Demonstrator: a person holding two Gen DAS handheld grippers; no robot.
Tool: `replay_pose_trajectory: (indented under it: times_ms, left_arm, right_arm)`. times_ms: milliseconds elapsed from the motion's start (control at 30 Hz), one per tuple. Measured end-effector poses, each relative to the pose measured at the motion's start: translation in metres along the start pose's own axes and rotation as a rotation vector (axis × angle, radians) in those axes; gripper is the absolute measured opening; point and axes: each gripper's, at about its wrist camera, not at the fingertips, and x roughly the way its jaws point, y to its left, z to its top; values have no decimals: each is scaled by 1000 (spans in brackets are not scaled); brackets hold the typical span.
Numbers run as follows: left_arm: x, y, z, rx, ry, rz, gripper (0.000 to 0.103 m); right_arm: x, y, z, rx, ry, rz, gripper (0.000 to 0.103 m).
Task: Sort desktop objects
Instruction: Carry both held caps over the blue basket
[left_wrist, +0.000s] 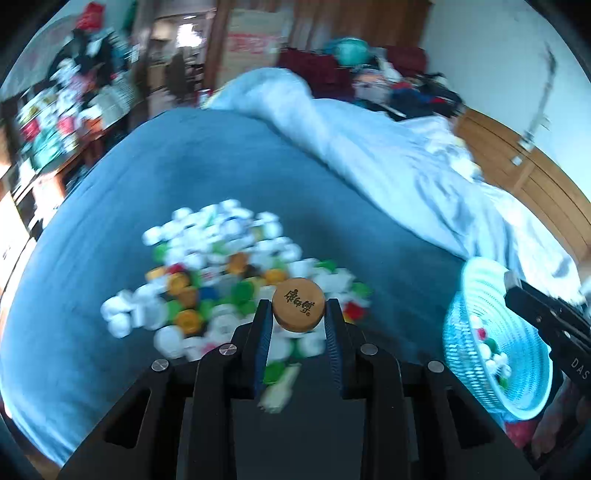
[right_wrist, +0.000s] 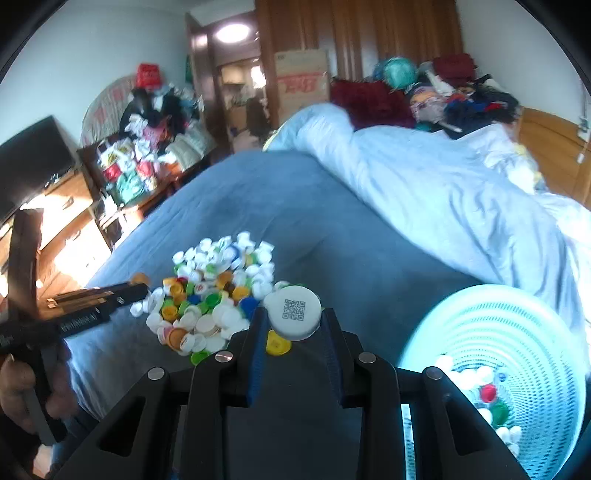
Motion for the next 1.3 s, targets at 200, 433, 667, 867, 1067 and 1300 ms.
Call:
replay_pose_trajectory:
  times_ms: [200, 433, 667, 867, 1067, 1300]
  left_arm:
    - [4, -72, 12, 107, -4, -78, 24]
    - [6, -131, 24, 168, -1, -153, 24]
    - [9, -182, 35, 225, 4, -212, 24]
    - [15, -217, 39, 271, 18, -245, 24]
    - [23, -248, 36, 323, 44, -270, 24]
    - [30, -272, 34, 361, 71, -271, 24]
  right_arm:
    - [-38, -28, 4, 37, -57, -72, 31]
    - [-71, -62, 2, 76, -91, -150, 31]
    - [-97, -91, -2, 120, -119, -223, 32]
    - [-113, -113, -9, 159, -125, -273, 32]
    - [-121, -130, -12, 187, -118, -300, 32]
    - [-121, -141, -20, 214, -100, -307, 32]
